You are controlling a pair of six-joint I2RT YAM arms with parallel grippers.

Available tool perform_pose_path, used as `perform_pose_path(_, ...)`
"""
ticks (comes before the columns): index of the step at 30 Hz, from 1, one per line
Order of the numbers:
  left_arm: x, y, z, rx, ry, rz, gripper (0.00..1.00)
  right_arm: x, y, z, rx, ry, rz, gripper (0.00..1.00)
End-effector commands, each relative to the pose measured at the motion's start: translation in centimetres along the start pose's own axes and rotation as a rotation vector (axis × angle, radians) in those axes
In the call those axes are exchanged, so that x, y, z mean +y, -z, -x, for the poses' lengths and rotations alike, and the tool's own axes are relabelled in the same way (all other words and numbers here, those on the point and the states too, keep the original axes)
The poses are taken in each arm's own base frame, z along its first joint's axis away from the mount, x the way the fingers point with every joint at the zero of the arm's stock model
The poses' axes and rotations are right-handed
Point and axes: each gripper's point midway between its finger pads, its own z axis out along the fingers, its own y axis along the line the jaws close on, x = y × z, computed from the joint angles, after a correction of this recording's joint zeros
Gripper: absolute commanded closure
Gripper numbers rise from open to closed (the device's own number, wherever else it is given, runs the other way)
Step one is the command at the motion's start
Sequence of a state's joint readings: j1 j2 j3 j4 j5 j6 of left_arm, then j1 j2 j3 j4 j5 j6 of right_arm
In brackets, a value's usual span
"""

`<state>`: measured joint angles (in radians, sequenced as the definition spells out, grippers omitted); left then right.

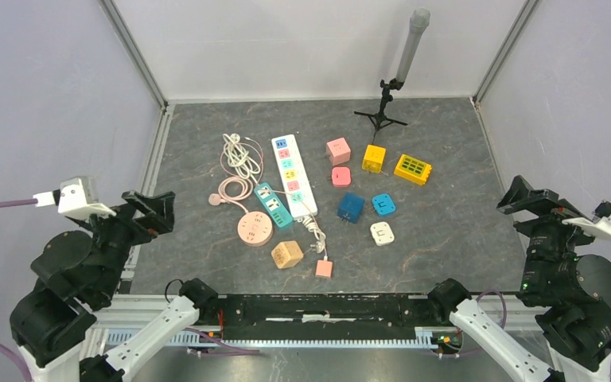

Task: Pull the plug off the socket

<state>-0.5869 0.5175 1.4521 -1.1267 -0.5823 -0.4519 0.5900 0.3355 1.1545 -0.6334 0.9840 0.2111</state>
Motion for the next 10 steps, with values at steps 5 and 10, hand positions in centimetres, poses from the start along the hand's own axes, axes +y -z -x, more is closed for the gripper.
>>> perform_pose_path(5,1.9,1.3,0.9,-0.038,-0.051,0.044,0.0,-0.2,0.0,0.0,0.012,0.022,-0.014,0.02)
perform_pose_path(10,2.3,1.1,0.6,-0.019,-0.068,0.073,0.0,0.4,-0.2,-0.6,0.023,0.027,0.003,0.02)
